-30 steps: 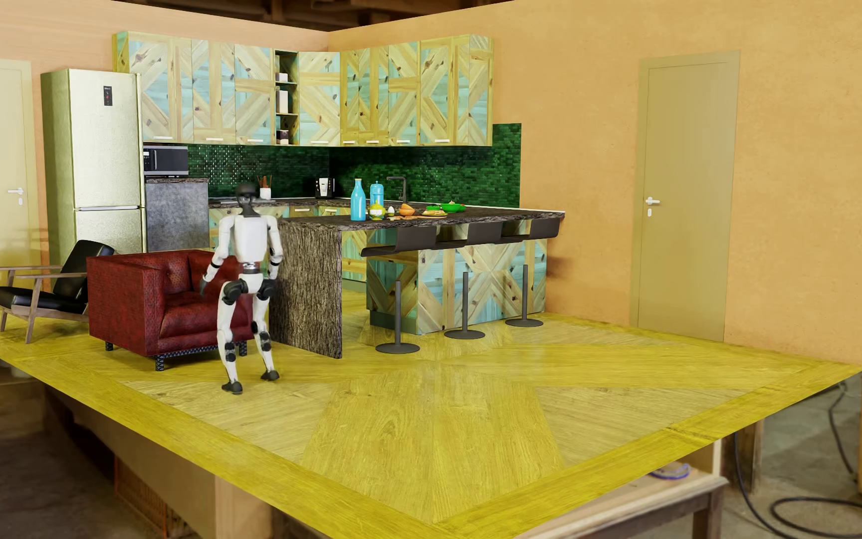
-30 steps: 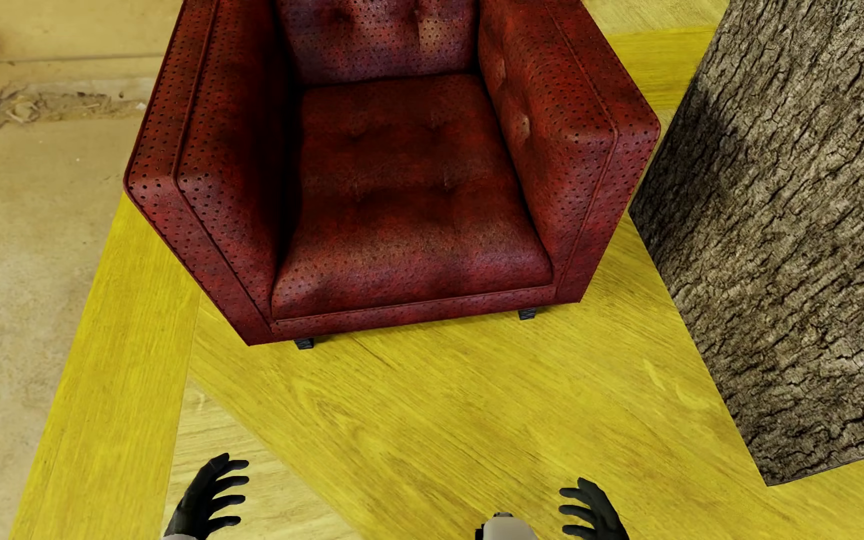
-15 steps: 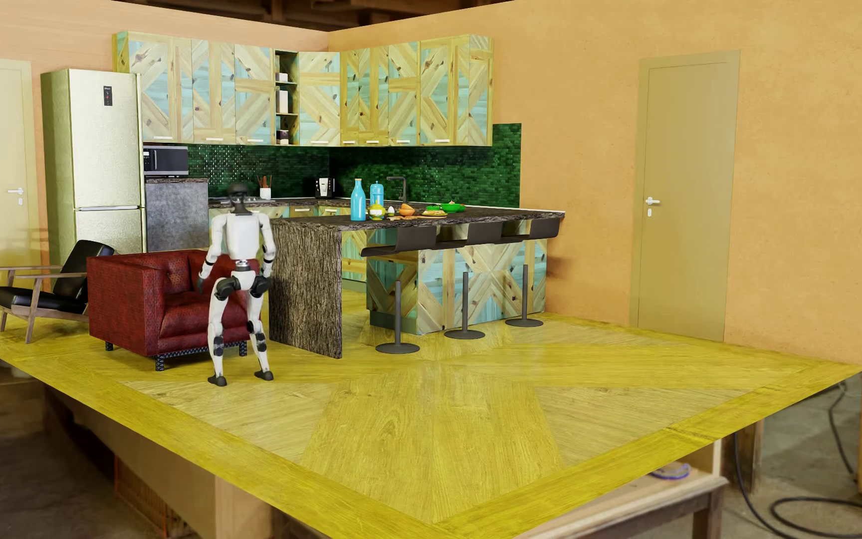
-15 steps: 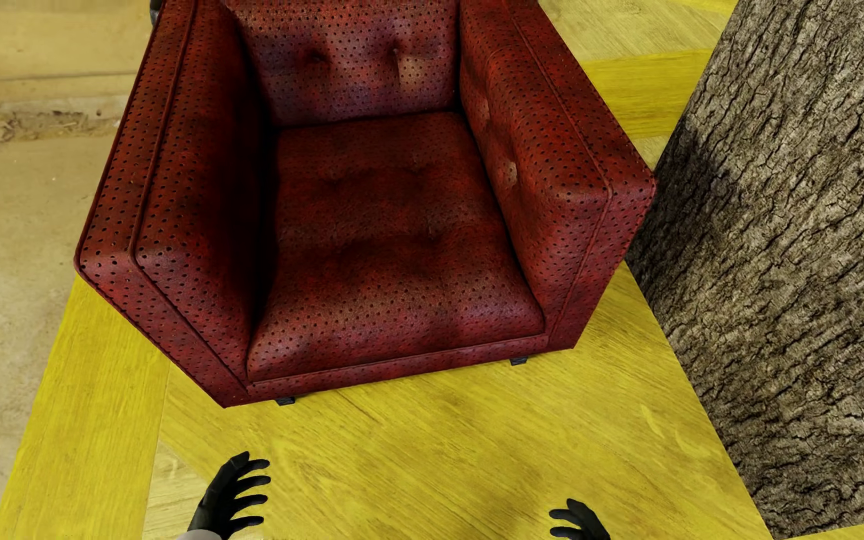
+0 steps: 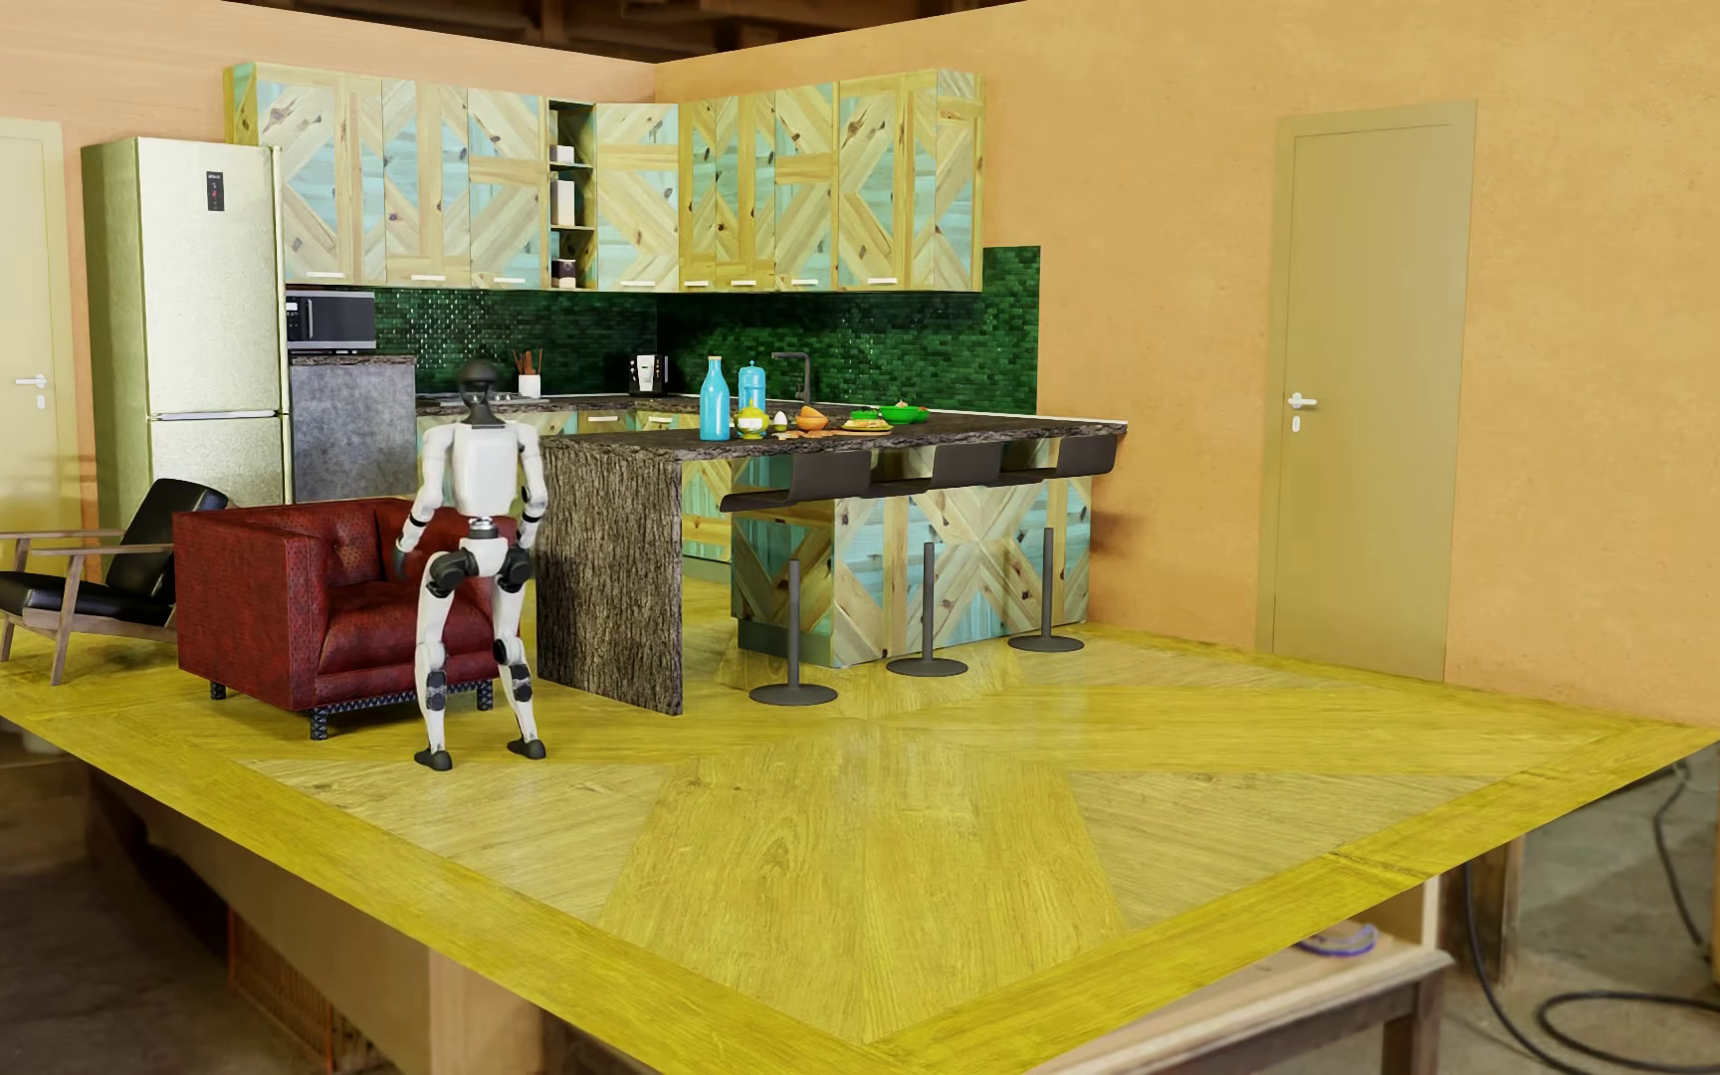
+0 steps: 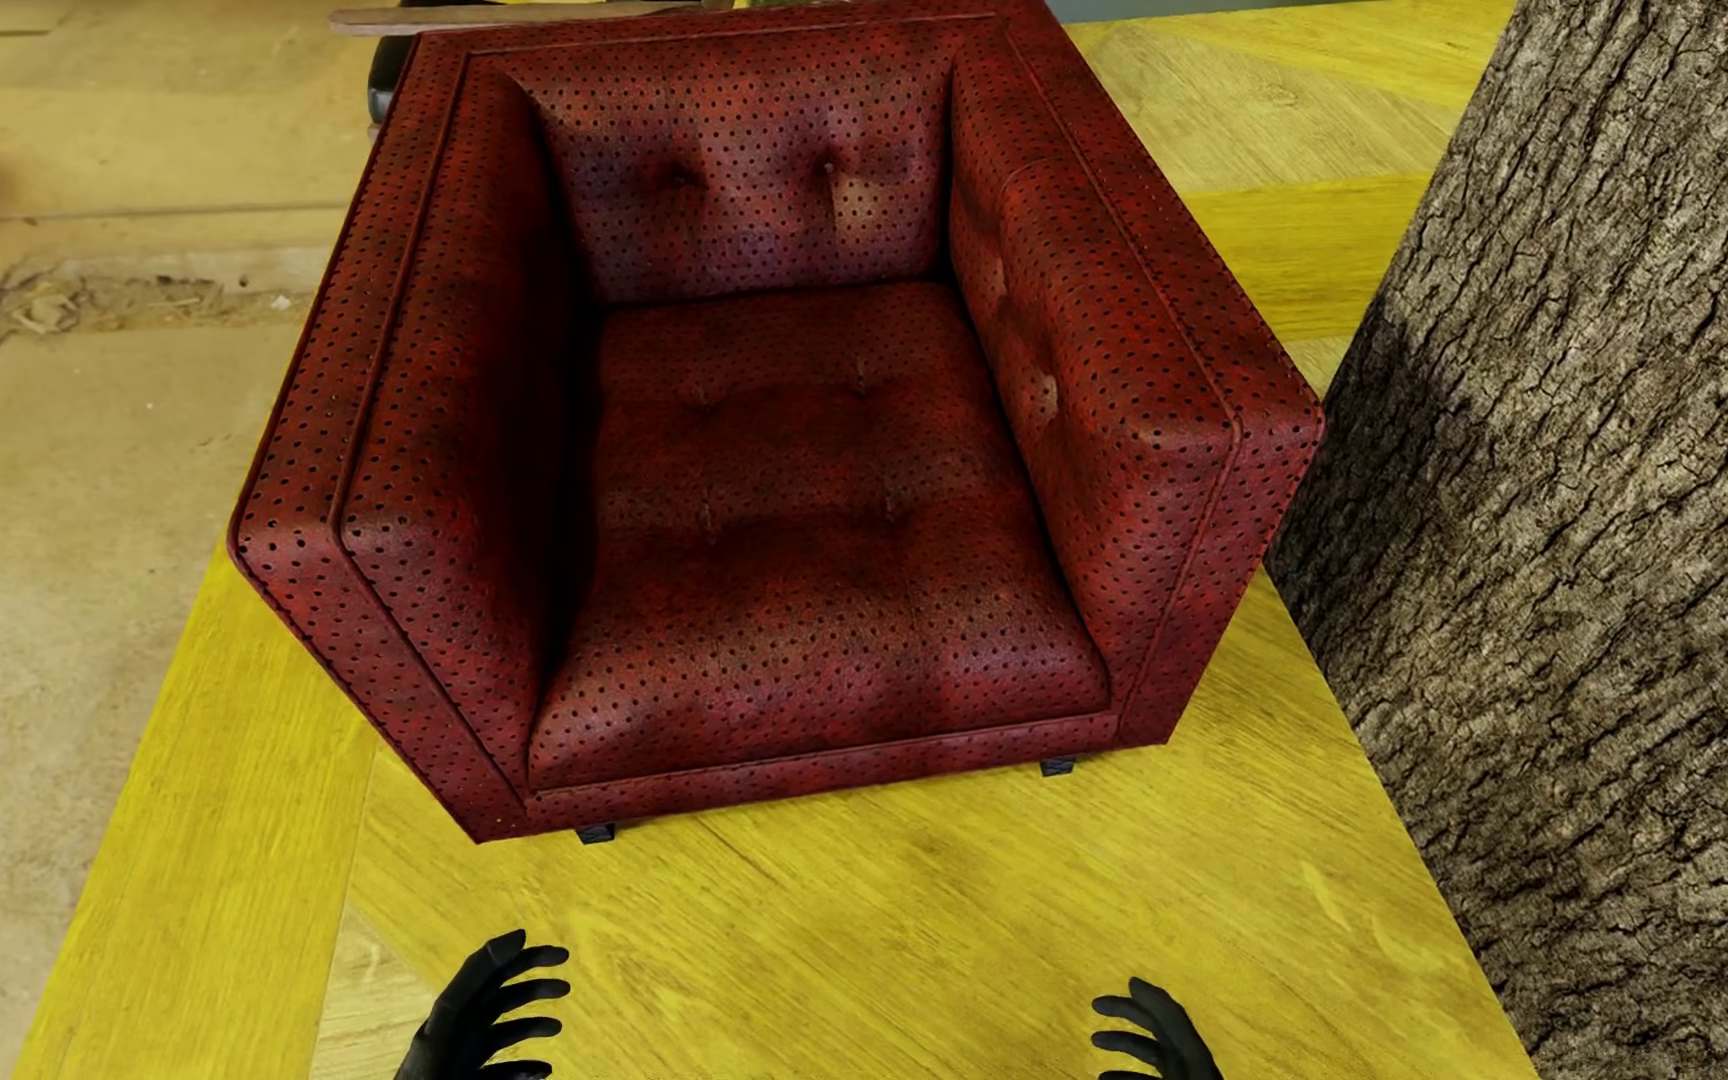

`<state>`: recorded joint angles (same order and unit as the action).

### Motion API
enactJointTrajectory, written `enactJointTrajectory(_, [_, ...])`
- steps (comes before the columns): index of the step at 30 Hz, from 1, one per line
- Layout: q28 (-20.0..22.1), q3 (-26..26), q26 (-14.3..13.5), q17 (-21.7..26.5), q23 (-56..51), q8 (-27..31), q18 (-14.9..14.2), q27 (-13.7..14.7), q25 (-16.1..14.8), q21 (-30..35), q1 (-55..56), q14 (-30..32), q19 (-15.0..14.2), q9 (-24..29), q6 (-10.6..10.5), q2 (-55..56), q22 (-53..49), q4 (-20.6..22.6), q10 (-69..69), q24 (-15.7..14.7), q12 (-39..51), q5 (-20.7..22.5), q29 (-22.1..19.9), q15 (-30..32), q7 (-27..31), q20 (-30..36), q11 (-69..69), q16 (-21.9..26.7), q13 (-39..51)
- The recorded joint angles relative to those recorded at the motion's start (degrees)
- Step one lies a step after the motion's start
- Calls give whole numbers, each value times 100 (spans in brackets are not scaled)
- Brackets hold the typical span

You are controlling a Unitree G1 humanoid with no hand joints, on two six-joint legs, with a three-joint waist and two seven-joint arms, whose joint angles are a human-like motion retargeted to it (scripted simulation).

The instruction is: Move towards the armchair

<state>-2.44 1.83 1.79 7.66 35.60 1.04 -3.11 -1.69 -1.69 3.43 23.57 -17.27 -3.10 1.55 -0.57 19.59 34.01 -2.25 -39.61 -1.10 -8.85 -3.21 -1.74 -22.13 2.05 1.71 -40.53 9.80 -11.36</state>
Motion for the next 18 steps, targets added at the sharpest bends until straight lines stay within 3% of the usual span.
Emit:
enactJointTrajectory(3, [-10, 21, -222, 146, 78, -7, 19, -307, -94, -37, 14, 50, -28, 60, 97, 1, 60, 19, 61, -53, 48, -19, 49, 55, 4, -10, 78, 76, 43])
enactJointTrajectory(5, [68, 113, -185, 124, 115, 25, 11, -435, -39, -98, 33, 27, -21, 74, 130, 12, 177, -47, 39, -140, 32, 45, 46, 93, -24, -72, 130, 161, 123])
enactJointTrajectory(8, [215, -31, -66, 90, 128, 25, 34, -209, 201, -29, 97, -19, -44, 134, 166, 64, -44, -18, -64, -127, 124, 17, 41, 46, -21, 117, 36, 133, 37])
enactJointTrajectory(12, [408, -131, 15, 210, 44, -28, 71, 44, 73, 29, 90, -4, -80, 139, 96, -13, 42, 15, -52, -27, -15, -13, -37, 90, 24, -82, 142, 179, 122])
enactJointTrajectory(15, [484, -31, 43, 122, 55, -24, 99, -132, 21, 21, 68, 26, -106, 65, 74, -44, 50, 41, 12, -59, -41, -43, -202, 128, 10, -13, 224, -28, 255])
enactJointTrajectory(17, [372, 154, -53, 86, 30, -13, 89, -325, 12, 64, 22, 53, -96, 42, 167, -39, 150, 73, 79, -181, 4, -78, -139, 98, -7, -51, 185, 178, 157])
enactJointTrajectory(18, [342, 156, -45, 153, 106, 9, 92, -420, 27, -4, 12, 63, -99, 70, 189, -17, 35, 97, 87, -239, 129, -104, -41, 77, -29, 22, 131, 48, 66])
